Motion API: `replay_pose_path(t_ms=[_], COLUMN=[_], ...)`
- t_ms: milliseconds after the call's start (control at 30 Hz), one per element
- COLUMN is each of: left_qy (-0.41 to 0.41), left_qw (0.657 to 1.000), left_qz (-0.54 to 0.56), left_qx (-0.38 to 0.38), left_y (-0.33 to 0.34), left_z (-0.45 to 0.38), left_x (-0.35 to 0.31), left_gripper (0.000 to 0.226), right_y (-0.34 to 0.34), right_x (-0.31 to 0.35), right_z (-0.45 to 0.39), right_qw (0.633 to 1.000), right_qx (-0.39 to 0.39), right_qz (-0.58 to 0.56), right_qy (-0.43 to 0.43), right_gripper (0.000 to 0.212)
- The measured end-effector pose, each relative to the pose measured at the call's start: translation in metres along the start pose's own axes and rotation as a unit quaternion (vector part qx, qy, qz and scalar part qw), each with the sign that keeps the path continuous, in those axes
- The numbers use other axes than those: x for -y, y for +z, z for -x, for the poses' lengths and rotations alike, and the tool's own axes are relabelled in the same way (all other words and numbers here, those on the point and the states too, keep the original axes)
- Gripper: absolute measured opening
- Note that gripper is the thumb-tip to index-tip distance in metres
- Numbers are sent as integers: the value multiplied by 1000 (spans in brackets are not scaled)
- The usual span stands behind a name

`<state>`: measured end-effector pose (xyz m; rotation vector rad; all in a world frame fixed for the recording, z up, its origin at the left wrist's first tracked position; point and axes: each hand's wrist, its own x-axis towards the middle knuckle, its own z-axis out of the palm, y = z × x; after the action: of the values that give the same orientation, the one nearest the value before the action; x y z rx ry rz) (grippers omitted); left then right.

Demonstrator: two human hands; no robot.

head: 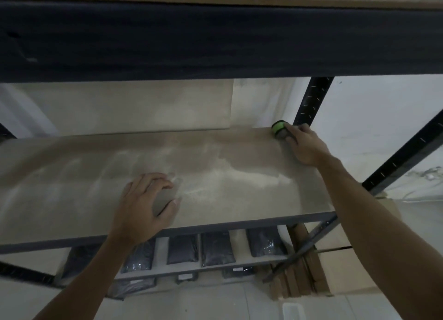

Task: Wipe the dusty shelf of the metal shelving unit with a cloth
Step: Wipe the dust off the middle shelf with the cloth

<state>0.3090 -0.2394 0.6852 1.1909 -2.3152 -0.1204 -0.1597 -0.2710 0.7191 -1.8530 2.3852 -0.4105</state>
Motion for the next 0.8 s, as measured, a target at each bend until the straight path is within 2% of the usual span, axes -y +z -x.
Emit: replay_pose_path(t_ms=[167, 267, 333, 400, 467, 567, 633, 800], left_qy=[5, 8, 11, 13, 14, 13, 6, 2], left_qw=[1000, 1000, 1000, 1000, 1000, 1000, 1000, 999], left_qz=[8, 6, 3, 4, 5, 11, 14, 26], left_qx=[4, -2, -1, 1, -1, 2, 12, 19], left_y=[0, 1, 1, 2, 2, 2, 1, -14], left_z=[1, 2, 2, 2, 1, 1, 1, 10], left_x=[2, 3, 3, 4, 4, 5, 4, 11], left_gripper=[37, 35, 34, 33, 31, 31, 32, 40], right_y=[10, 11, 4, -7, -15, -9, 1, 14], right_x=[30, 54, 56, 46, 31, 20, 28, 67], right_z=[56, 100, 103, 86, 62, 49, 58, 95], right_qw=[995, 981, 974, 981, 992, 999, 999, 1000], right_qx=[16, 37, 50, 21, -30, -26, -26, -12], right_qz=[-17, -46, -75, -86, -84, -28, 10, -1], right_qy=[-94, -184, -209, -170, -92, 17, 19, -26], right_gripper=[52, 56, 59, 60, 54, 49, 49, 52])
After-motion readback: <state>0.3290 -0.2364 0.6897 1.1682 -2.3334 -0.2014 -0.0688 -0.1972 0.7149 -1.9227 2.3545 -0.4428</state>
